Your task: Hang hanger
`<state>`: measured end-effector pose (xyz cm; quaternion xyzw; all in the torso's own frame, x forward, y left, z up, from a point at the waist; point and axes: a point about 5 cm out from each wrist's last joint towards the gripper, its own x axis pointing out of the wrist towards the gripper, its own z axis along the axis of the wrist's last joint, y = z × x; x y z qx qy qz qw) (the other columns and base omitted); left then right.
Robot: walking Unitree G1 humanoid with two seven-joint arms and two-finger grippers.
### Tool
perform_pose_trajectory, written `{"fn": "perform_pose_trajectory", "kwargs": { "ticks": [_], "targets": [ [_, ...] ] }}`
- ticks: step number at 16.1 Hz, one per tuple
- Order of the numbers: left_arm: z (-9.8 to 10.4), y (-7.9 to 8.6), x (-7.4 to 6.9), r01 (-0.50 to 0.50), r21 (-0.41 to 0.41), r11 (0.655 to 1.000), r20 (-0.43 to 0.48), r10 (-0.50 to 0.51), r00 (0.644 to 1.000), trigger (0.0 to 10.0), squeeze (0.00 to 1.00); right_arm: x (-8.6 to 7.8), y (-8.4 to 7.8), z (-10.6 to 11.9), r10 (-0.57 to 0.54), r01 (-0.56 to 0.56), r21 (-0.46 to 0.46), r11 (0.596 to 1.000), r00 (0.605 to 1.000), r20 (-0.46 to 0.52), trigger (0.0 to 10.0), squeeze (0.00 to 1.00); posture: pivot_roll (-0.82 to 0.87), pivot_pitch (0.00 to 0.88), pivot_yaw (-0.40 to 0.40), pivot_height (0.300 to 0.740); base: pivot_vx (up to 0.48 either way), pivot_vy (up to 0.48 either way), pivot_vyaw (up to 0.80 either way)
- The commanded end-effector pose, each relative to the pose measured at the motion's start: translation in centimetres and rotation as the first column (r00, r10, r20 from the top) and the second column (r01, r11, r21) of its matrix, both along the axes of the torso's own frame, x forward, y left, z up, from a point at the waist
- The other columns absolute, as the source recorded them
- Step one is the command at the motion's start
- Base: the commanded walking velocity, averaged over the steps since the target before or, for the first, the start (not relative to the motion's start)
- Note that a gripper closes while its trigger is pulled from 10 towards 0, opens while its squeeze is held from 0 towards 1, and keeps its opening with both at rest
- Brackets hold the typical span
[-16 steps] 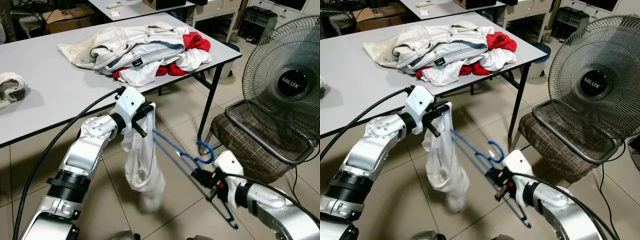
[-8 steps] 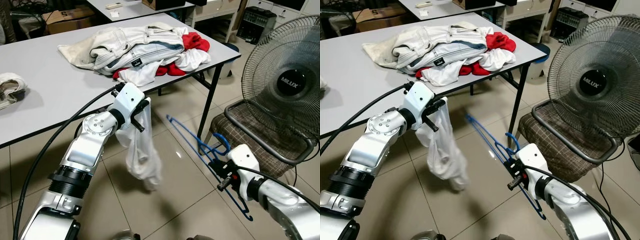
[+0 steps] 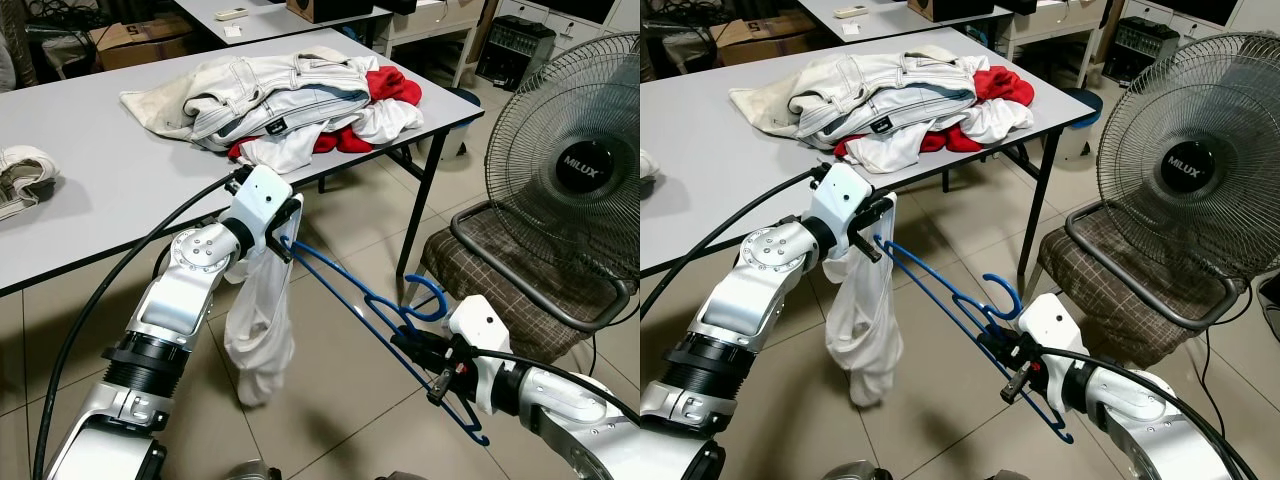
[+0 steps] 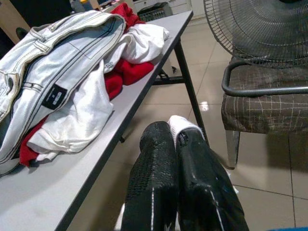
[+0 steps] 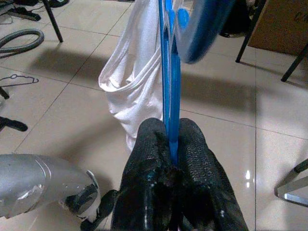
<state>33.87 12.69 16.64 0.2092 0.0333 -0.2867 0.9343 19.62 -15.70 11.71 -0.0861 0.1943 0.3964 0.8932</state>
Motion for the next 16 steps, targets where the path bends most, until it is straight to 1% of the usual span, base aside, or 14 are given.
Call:
{"fn": "perform_pose_trajectory", "kwargs": {
  "ticks": [1,4,7,10,16],
  "targets": [
    [0.7,0.0,0.1,-0.006,0.001,1.0,0.026,0.006,1.0,0.0,0.0,0.1,0.1,0.3,0.003,-0.003,0.014,1.0,1.0,0.006,10.0,0.0,-0.08,0.0,0.019,0.74,0.0,0.0,0.0],
    [0.6,0.2,0.1,-0.02,0.008,1.0,0.024,0.019,1.0,0.0,0.0,0.4,-0.1,0.3,-0.026,0.026,0.012,1.0,1.0,0.012,10.0,0.0,-0.07,0.001,0.017,0.74,0.0,0.0,0.0],
    [0.2,1.0,0.4,-0.062,0.02,0.998,0.02,0.062,0.998,0.0,0.0,-0.2,-0.1,0.4,-0.037,0.037,0.023,0.999,0.999,0.004,10.0,0.0,-0.08,0.002,0.021,0.74,0.0,0.0,0.0],
    [0.2,0.9,0.3,-0.057,0.018,0.998,0.017,0.057,0.998,0.0,0.0,0.0,-0.2,0.6,-0.058,0.057,0.027,0.998,0.998,0.017,10.0,0.0,-0.08,0.003,0.024,0.74,0.0,0.0,0.0],
    [0.4,0.4,0.0,-0.028,0.004,1.0,0.018,0.028,0.999,0.0,0.0,1.2,-0.3,0.6,-0.109,0.108,0.023,0.994,0.993,0.037,10.0,0.0,-0.08,0.005,0.019,0.74,0.0,0.0,0.0]
  ]
}}
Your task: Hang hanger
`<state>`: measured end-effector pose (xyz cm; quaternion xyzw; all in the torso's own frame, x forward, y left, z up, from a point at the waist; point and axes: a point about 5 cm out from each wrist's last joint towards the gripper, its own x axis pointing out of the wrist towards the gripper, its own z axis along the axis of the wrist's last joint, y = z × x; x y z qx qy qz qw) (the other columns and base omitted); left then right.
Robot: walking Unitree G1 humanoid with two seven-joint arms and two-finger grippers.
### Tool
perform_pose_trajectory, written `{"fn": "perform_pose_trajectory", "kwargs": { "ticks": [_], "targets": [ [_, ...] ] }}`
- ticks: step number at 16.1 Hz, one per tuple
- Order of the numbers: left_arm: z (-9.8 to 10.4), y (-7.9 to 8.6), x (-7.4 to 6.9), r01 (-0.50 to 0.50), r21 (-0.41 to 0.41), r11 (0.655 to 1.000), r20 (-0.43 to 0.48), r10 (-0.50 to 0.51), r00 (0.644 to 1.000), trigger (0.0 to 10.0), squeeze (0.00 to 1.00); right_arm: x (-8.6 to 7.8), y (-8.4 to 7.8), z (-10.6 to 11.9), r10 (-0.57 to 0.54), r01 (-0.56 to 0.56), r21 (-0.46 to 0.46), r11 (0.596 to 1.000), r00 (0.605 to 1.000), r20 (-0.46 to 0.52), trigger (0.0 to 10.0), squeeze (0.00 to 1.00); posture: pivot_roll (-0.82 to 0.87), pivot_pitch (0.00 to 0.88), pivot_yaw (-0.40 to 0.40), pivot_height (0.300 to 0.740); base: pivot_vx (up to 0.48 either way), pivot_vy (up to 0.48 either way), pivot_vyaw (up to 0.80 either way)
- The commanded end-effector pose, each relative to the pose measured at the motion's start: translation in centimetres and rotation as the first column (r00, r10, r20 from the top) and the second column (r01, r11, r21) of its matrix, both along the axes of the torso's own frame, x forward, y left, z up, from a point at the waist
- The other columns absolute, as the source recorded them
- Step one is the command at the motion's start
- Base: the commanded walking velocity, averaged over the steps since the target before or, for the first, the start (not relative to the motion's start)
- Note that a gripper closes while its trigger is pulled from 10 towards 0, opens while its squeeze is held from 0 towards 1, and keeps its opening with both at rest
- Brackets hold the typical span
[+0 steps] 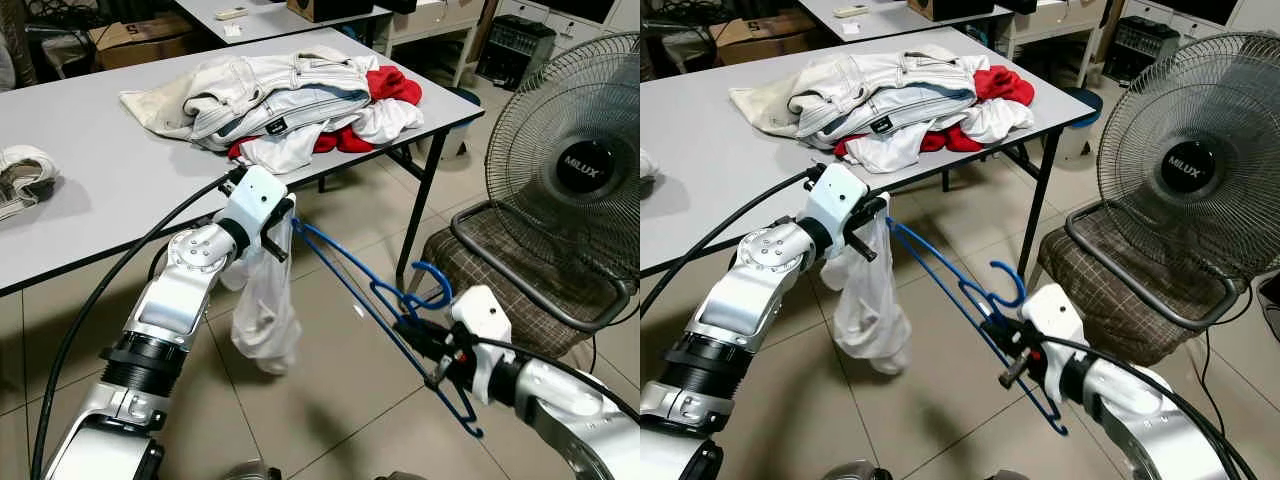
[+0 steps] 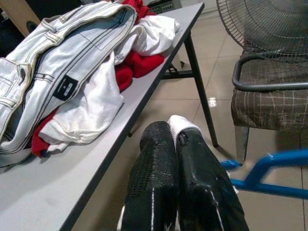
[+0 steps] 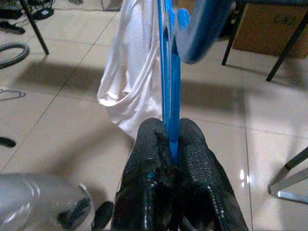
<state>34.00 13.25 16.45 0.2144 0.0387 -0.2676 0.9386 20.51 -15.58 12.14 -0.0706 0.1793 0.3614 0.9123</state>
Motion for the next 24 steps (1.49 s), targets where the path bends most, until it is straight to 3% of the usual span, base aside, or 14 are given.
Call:
{"fn": "perform_pose_trajectory", "kwargs": {
  "ticks": [1,11,14,17,24],
  "targets": [
    [0.6,-0.3,-0.2,0.02,-0.01,1.0,0.017,-0.02,1.0,0.0,0.0,0.5,-0.4,0.1,-0.034,0.034,-0.007,0.999,0.999,0.011,10.0,0.0,-0.08,0.004,0.019,0.74,0.0,0.0,0.0],
    [1.4,-2.4,-1.2,0.128,-0.063,0.99,0.018,-0.127,0.992,0.0,0.0,1.2,0.1,-0.4,-0.015,0.015,-0.003,1.0,1.0,-0.008,10.0,0.0,-0.07,0.0,0.016,0.74,0.0,0.0,0.0],
    [2.2,-3.3,-1.9,0.209,-0.102,0.973,0.023,-0.207,0.978,0.0,0.0,1.4,0.4,-0.9,-0.01,0.01,-0.001,1.0,0.999,-0.041,10.0,0.0,-0.07,0.0,0.015,0.74,0.0,0.0,0.0],
    [3.7,-4.5,-2.9,0.303,-0.146,0.942,0.049,-0.299,0.953,0.0,0.0,1.8,0.1,-2.7,-0.067,0.065,-0.023,0.998,0.988,-0.137,10.0,0.0,-0.07,0.0,0.01,0.74,0.0,0.0,0.0],
    [5.9,-5.3,-3.7,0.358,-0.233,0.904,0.07,-0.352,0.933,0.0,0.0,1.1,-0.3,-6.0,-0.106,0.109,-0.007,0.994,0.944,-0.313,10.0,0.0,-0.07,0.0,0.007,0.74,0.0,0.0,0.0]
  ]
}}
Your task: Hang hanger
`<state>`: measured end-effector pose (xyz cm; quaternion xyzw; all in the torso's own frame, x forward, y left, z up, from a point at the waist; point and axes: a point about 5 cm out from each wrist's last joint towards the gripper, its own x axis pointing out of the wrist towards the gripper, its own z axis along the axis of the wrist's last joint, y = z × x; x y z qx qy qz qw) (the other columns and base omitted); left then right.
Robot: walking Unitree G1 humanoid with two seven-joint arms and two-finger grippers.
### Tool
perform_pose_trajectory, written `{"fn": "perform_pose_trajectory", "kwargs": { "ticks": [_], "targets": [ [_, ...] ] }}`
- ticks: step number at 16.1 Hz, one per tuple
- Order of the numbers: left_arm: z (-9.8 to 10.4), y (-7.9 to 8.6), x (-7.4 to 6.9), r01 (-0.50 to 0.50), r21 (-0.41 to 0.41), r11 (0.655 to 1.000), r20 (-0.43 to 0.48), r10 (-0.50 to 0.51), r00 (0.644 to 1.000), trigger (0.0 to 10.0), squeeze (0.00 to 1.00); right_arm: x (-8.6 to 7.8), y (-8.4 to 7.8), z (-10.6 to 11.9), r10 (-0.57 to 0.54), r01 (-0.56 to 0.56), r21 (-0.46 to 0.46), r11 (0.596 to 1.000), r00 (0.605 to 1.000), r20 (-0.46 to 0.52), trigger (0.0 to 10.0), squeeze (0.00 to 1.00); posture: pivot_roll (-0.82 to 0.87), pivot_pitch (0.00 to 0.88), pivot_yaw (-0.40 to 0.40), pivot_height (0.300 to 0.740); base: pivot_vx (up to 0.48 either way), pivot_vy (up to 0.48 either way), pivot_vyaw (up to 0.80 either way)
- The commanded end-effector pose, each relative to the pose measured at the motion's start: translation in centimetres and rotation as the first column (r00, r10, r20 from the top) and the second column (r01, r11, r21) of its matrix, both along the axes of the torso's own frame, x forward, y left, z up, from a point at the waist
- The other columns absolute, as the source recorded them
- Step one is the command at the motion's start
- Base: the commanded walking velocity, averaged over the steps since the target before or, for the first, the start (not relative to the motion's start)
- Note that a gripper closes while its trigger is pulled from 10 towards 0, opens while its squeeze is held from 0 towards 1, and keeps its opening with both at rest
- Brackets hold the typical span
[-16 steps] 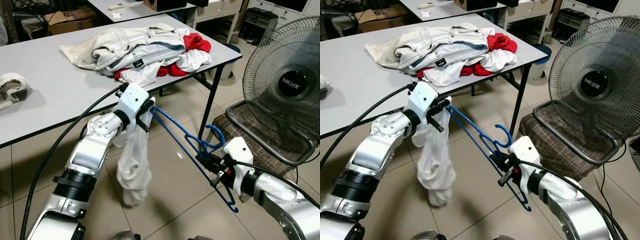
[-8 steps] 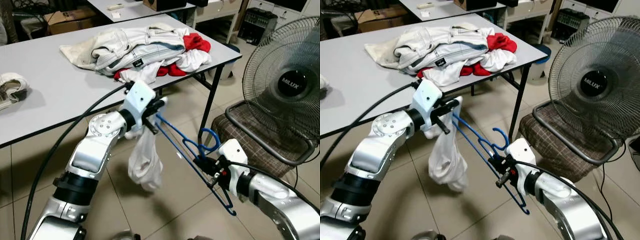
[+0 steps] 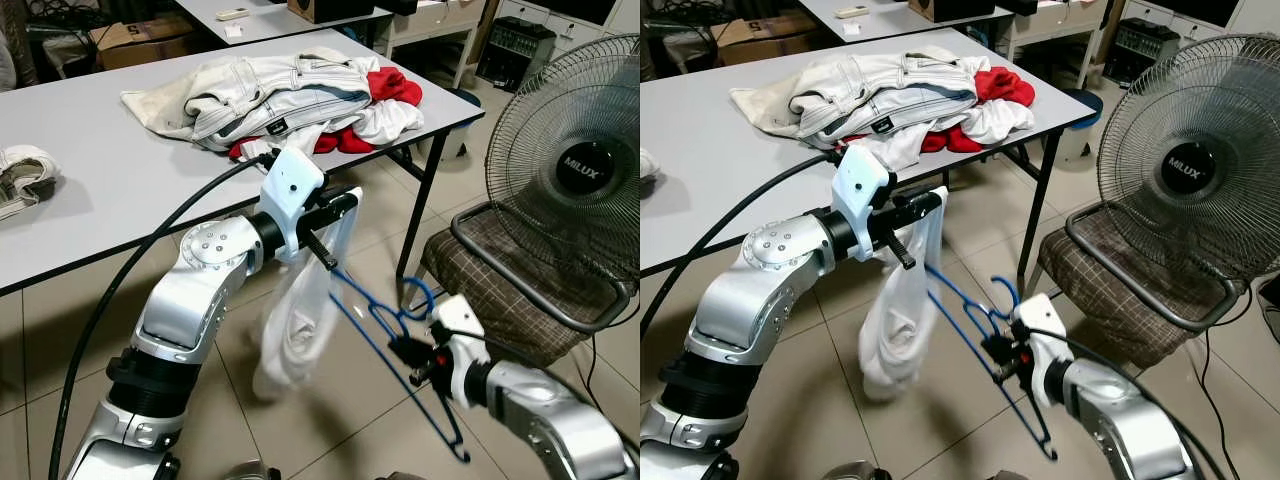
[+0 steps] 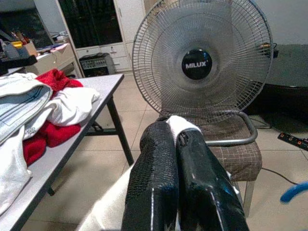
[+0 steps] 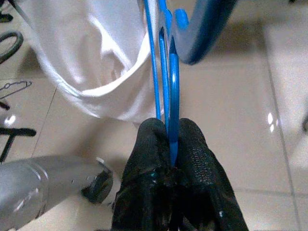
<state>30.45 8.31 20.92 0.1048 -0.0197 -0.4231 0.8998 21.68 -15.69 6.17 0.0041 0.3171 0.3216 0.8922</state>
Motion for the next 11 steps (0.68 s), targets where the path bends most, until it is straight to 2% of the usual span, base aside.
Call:
{"fn": "perform_pose_trajectory", "kwargs": {
  "ticks": [1,5,8,11],
  "targets": [
    [1.7,-0.3,-0.1,0.025,-0.025,0.999,0.05,-0.024,0.998,0.0,0.0,-0.2,-0.3,-0.7,-0.024,0.024,-0.006,1.0,0.999,-0.047,10.0,0.0,-0.06,0.0,0.006,0.74,0.0,0.0,0.0],
    [2.4,-0.1,-0.1,0.022,-0.048,0.999,0.051,-0.02,0.999,0.0,0.0,-1.5,-1.1,-3.2,-0.066,0.061,-0.033,0.998,0.983,-0.17,10.0,0.0,-0.06,0.0,0.005,0.74,0.0,0.0,0.0],
    [3.2,0.3,0.1,0.005,-0.068,0.998,0.065,-0.001,0.998,0.0,0.0,-2.1,-2.2,-4.7,-0.155,0.149,-0.041,0.988,0.958,-0.24,10.0,0.0,-0.06,0.0,0.005,0.74,0.0,0.0,0.0],
    [3.5,1.1,0.6,-0.039,-0.065,0.997,0.081,0.044,0.996,0.0,0.0,-2.4,-3.5,-5.5,-0.275,0.276,-0.038,0.961,0.922,-0.273,10.0,0.0,-0.06,0.0,0.004,0.74,0.0,0.0,0.0]
  ]
}}
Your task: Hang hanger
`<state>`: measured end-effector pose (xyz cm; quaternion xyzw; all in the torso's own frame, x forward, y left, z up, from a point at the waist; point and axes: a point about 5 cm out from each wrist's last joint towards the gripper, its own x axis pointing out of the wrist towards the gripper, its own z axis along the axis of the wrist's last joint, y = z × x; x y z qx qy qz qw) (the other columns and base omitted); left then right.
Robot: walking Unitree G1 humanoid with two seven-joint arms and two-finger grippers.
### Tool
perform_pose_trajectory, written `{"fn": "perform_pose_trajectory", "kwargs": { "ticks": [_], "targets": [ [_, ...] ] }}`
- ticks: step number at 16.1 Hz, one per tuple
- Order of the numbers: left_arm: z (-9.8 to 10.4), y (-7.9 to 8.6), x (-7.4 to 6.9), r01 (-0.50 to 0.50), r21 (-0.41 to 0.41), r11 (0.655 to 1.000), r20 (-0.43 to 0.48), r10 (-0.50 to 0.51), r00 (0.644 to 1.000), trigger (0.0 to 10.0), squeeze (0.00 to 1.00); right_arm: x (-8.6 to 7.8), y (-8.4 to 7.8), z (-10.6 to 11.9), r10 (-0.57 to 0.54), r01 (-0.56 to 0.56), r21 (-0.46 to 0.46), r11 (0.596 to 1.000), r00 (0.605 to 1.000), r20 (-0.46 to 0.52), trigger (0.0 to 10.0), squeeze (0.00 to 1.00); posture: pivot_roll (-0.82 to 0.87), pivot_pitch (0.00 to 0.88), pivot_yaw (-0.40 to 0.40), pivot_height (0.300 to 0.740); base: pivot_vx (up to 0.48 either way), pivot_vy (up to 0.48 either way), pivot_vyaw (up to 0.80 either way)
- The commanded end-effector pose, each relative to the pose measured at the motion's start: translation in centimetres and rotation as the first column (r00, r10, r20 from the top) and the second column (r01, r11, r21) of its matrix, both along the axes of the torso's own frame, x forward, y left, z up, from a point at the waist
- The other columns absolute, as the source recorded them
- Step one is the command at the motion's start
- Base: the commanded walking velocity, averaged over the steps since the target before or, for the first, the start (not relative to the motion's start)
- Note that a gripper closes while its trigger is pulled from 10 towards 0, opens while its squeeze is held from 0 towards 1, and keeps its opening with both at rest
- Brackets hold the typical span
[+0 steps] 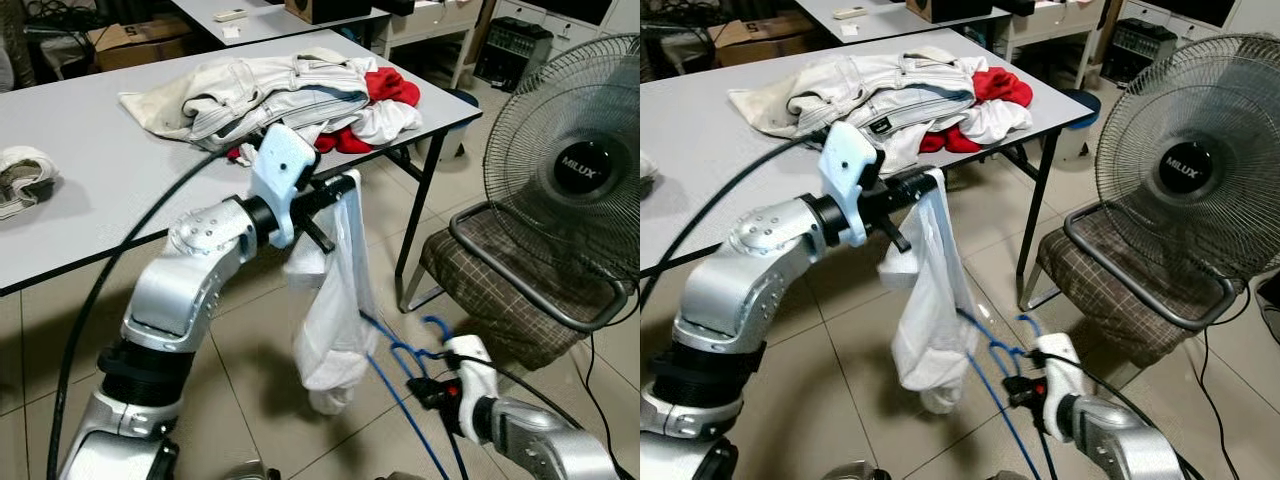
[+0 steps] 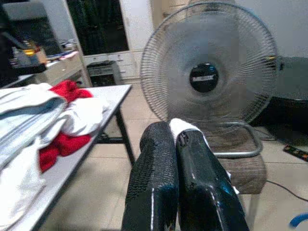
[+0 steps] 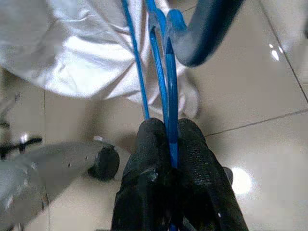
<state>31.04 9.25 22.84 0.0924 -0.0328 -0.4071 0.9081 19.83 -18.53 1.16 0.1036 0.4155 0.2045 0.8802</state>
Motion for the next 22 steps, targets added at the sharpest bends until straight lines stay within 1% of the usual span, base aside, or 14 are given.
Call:
{"fn": "perform_pose_trajectory", "kwargs": {
  "ticks": [1,3,6,8,10,11,12,15,16,17,18,19,20,22],
  "targets": [
    [1.7,0.9,0.4,-0.043,-0.021,0.999,0.073,0.044,0.996,0.0,0.0,-0.5,-1.6,-0.7,-0.128,0.128,-0.01,0.992,0.991,-0.04,10.0,0.0,-0.06,0.0,0.007,0.74,0.0,0.0,0.0],
    [1.8,1.9,0.8,-0.083,-0.007,0.997,0.083,0.083,0.993,0.0,0.0,0.0,-2.5,-0.5,-0.255,0.255,0.032,0.966,0.967,-0.008,10.0,0.0,-0.06,0.0,0.008,0.74,0.0,0.0,0.0],
    [1.6,3.4,2.0,-0.204,0.016,0.979,0.116,0.201,0.973,0.0,0.0,0.3,-2.7,0.1,-0.319,0.318,0.091,0.944,0.948,-0.001,10.0,0.0,-0.06,0.0,0.011,0.74,0.0,0.0,0.0],
    [1.2,5.3,3.3,-0.368,0.029,0.929,0.15,0.36,0.921,0.0,0.0,-0.2,-2.5,-0.1,-0.305,0.305,0.086,0.948,0.952,-0.013,10.0,0.0,-0.06,0.0,0.01,0.74,0.0,0.0,0.0],
    [0.8,6.9,4.1,-0.477,0.059,0.877,0.189,0.46,0.868,0.0,0.0,-1.2,-2.0,-0.4,-0.178,0.178,-0.001,0.984,0.984,-0.021,10.0,0.0,-0.07,0.0,0.01,0.74,0.0,0.0,0.0],
    [0.4,6.9,4.0,-0.471,0.078,0.879,0.183,0.451,0.873,0.0,0.0,-1.6,-2.0,-0.6,-0.1,0.098,-0.081,0.992,0.995,-0.026,10.0,0.0,-0.07,0.0,0.01,0.74,0.0,0.0,0.0],
    [-0.5,6.1,3.6,-0.411,0.118,0.904,0.174,0.388,0.905,0.0,0.0,-2.4,-2.6,-1.4,0.005,-0.021,-0.24,0.971,0.998,-0.066,10.0,0.0,-0.07,0.0,0.011,0.74,0.0,0.0,0.0],
    [0.0,4.9,3.3,-0.355,0.035,0.934,0.161,0.346,0.924,0.0,0.0,-2.1,-3.5,-1.8,-0.123,0.11,-0.176,0.978,0.991,-0.06,10.0,0.0,-0.07,0.0,0.011,0.74,0.0,0.0,0.0],
    [0.0,4.2,3.1,-0.293,0.038,0.955,0.167,0.283,0.945,0.0,0.0,-1.3,-3.4,-1.1,-0.093,0.095,-0.133,0.986,0.995,0.026,10.0,0.0,-0.06,0.001,0.008,0.74,0.0,0.0,0.0],
    [-0.3,4.0,2.9,-0.271,0.053,0.961,0.163,0.259,0.952,0.0,0.0,-0.7,-2.9,-0.2,-0.069,0.076,-0.084,0.994,0.994,0.087,10.0,0.0,-0.06,0.001,0.009,0.74,0.0,0.0,0.0],
    [-0.6,4.0,2.9,-0.267,0.064,0.962,0.159,0.255,0.954,0.0,0.0,-0.3,-2.7,0.3,-0.045,0.056,-0.082,0.995,0.99,0.13,10.0,0.0,-0.06,0.001,0.009,0.74,0.0,0.0,0.0],
    [-1.4,3.8,2.7,-0.239,0.107,0.965,0.148,0.223,0.964,0.0,0.0,0.6,-2.1,2.1,0.073,-0.036,-0.144,0.989,0.962,0.261,10.0,0.0,-0.06,0.002,0.012,0.74,0.0,0.0,0.0],
    [-2.3,4.0,2.8,-0.255,0.142,0.956,0.117,0.24,0.964,0.0,0.0,0.8,-1.5,3.2,0.204,-0.126,-0.243,0.962,0.923,0.327,10.0,0.0,-0.06,0.002,0.016,0.74,0.0,0.0,0.0],
    [-4.9,5.5,3.1,-0.333,0.204,0.921,0.062,0.327,0.943,0.0,0.0,1.3,-0.9,5.0,0.292,-0.163,-0.312,0.936,0.854,0.43,10.0,0.0,-0.07,0.003,0.025,0.74,0.0,0.0,0.0]
  ]
}}
